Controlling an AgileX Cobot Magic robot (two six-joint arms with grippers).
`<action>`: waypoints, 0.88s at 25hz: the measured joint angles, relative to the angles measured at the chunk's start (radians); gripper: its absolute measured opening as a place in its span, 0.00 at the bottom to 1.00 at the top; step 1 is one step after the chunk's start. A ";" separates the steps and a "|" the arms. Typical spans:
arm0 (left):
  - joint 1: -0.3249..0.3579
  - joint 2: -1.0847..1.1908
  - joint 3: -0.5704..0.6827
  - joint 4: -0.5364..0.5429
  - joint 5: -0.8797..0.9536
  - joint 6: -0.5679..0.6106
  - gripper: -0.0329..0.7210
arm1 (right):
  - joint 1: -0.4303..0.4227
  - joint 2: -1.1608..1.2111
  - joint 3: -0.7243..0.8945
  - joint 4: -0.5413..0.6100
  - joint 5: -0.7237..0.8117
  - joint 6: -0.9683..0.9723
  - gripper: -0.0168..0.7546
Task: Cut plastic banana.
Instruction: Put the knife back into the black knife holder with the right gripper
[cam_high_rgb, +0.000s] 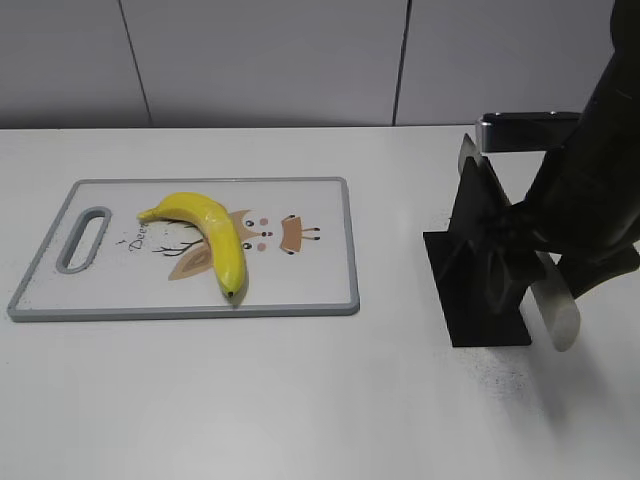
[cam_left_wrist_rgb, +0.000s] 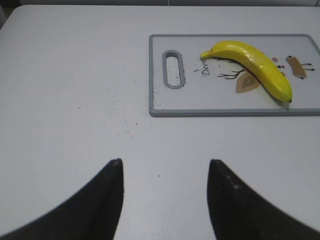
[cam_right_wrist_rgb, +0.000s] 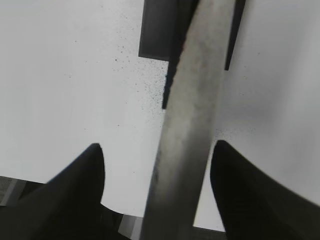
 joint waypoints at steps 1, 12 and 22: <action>0.000 0.000 0.000 0.000 0.000 0.000 0.74 | 0.000 0.008 0.000 0.000 0.002 0.003 0.64; 0.000 0.000 0.000 0.000 0.000 0.000 0.74 | 0.000 -0.048 -0.006 -0.032 0.073 0.061 0.24; 0.000 0.000 0.000 0.000 0.000 0.000 0.74 | 0.000 -0.179 -0.008 -0.031 0.086 0.087 0.23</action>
